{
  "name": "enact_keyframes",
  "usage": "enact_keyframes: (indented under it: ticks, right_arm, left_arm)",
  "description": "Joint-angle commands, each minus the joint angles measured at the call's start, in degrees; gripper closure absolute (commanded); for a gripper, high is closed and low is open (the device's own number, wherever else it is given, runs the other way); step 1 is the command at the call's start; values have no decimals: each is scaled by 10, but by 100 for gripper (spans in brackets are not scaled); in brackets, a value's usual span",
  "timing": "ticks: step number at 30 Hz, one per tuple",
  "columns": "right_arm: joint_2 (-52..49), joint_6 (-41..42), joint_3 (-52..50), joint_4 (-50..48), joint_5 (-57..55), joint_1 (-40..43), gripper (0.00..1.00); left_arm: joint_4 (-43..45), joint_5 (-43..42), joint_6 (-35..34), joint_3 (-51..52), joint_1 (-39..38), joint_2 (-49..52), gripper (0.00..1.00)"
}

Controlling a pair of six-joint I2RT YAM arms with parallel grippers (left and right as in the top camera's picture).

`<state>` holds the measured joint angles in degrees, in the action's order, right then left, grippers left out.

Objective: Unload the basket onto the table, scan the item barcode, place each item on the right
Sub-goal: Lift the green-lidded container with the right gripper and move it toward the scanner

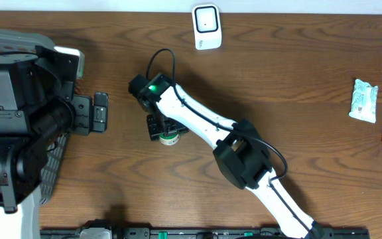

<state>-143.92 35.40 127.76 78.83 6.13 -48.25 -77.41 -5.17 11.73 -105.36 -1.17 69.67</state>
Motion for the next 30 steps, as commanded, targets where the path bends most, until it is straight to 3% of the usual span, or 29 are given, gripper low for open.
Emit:
enact_keyframes:
  ticks: [1,9,30]
  right_arm:
    - [-8,8,-13,10,70,26,47]
    - [-8,-3,-13,33,174,115,55]
    - [-8,-67,-13,52,271,244,49]
  left_arm:
    - [-2,7,-9,-1,2,-1,2]
    - [-2,7,-9,-1,2,-1,2]
    - [-2,7,-9,-1,2,-1,2]
